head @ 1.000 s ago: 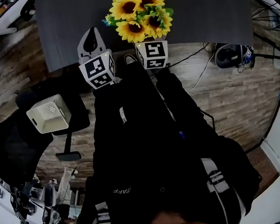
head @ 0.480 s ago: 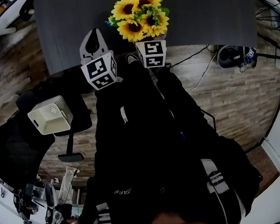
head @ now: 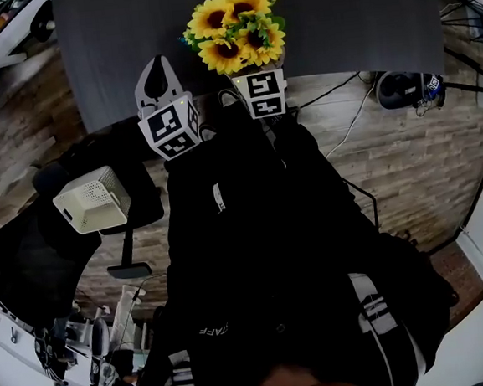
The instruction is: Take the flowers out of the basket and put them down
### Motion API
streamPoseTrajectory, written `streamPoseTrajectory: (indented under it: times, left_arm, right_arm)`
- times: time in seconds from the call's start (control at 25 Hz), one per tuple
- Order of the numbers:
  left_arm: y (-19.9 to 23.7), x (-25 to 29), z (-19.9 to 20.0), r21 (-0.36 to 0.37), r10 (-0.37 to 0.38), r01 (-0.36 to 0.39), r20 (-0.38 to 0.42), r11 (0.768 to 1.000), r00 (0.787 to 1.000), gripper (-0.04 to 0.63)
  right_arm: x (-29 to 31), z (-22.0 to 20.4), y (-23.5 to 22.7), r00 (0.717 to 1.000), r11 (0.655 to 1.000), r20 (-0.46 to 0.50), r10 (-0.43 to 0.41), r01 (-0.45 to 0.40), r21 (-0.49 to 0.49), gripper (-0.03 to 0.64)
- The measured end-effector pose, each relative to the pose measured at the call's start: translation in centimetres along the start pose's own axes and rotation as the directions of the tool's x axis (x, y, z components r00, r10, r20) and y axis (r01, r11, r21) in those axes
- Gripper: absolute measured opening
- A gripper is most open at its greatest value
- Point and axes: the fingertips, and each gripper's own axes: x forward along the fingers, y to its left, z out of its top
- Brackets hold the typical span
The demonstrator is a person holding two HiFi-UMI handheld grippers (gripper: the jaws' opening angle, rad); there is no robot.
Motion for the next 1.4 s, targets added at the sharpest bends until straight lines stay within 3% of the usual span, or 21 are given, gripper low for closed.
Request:
streamPoseTrajectory:
  times: [0.24, 0.44, 0.76, 0.96, 1.08, 1.28, 1.4]
  left_arm:
    - [0.1, -0.9, 0.4, 0.006, -0.001, 0.001, 0.001, 1.0, 1.0, -0.002]
    - [-0.5, -4.2, 2.4, 0.006, -0.014, 0.014, 0.006, 1.0, 1.0, -0.002]
    - [-3.7, -10.6, 7.8, 0.01, -0.084, 0.083, 0.04, 0.996, 0.996, -0.002]
    - [-5.9, -14.5, 11.8, 0.018, -0.125, 0.124, 0.087, 0.992, 0.988, -0.002]
    - [-7.4, -15.4, 15.5, 0.039, -0.165, 0.161, 0.139, 0.986, 0.977, -0.002]
    - [-9.8, -16.5, 20.7, 0.078, -0.204, 0.192, 0.195, 0.978, 0.959, -0.002]
    - [-10.7, -17.3, 23.0, 0.08, -0.228, 0.215, 0.221, 0.973, 0.948, -0.002]
  right_arm:
    - [-2.0, 0.7, 0.5, 0.999, 0.999, 0.023, 0.034, -0.034, 0.009, 0.557]
    - [-7.3, 1.7, 0.9, 0.999, 0.999, 0.003, 0.039, -0.039, 0.032, 0.557]
    - [-16.7, 8.2, 0.7, 0.997, 0.998, 0.073, -0.021, 0.017, 0.054, 0.539]
    - [-21.3, 14.0, 0.7, 0.986, 0.996, 0.148, -0.082, 0.077, 0.039, 0.399]
    - [-23.1, 17.7, 0.4, 0.969, 0.99, 0.204, -0.136, 0.128, 0.054, 0.259]
    - [-25.0, 23.2, 0.2, 0.945, 0.985, 0.278, -0.175, 0.163, 0.064, 0.155]
    - [-26.3, 26.1, 0.4, 0.933, 0.983, 0.31, -0.182, 0.175, 0.049, 0.052]
